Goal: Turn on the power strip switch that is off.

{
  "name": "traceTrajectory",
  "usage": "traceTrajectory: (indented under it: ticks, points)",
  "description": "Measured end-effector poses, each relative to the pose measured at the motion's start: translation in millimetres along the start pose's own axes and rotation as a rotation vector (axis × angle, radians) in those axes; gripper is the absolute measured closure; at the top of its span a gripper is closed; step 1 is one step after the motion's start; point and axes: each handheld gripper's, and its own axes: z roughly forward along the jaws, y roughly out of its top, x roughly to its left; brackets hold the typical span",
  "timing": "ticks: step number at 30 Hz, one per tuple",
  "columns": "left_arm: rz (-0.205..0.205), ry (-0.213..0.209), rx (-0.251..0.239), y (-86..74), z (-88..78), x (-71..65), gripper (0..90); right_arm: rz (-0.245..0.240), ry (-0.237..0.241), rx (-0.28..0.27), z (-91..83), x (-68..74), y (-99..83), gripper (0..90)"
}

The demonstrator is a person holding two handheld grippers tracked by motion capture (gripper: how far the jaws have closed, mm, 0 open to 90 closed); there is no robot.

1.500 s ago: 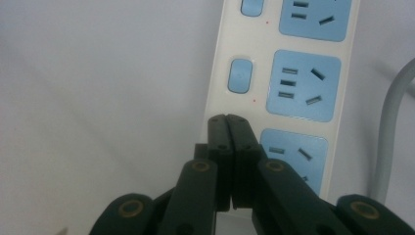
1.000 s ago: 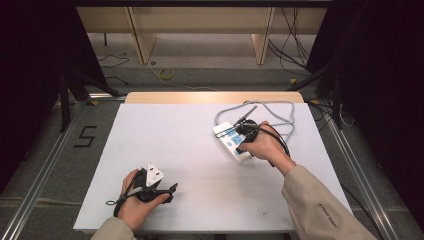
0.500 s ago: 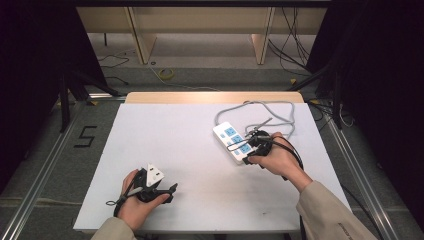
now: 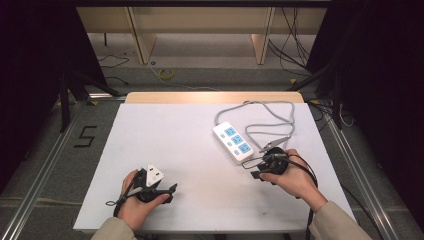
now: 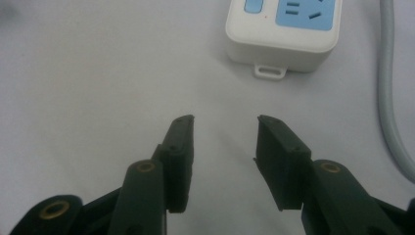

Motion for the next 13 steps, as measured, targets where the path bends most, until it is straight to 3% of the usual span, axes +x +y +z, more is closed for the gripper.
traceTrajectory:
  ticks: [13]
  points:
    - [-0.006,0.001,0.007,-0.3,1.7,1.0,19.8,-0.018,0.007,-0.067,-4.0,13.2,-28.1,51.6]
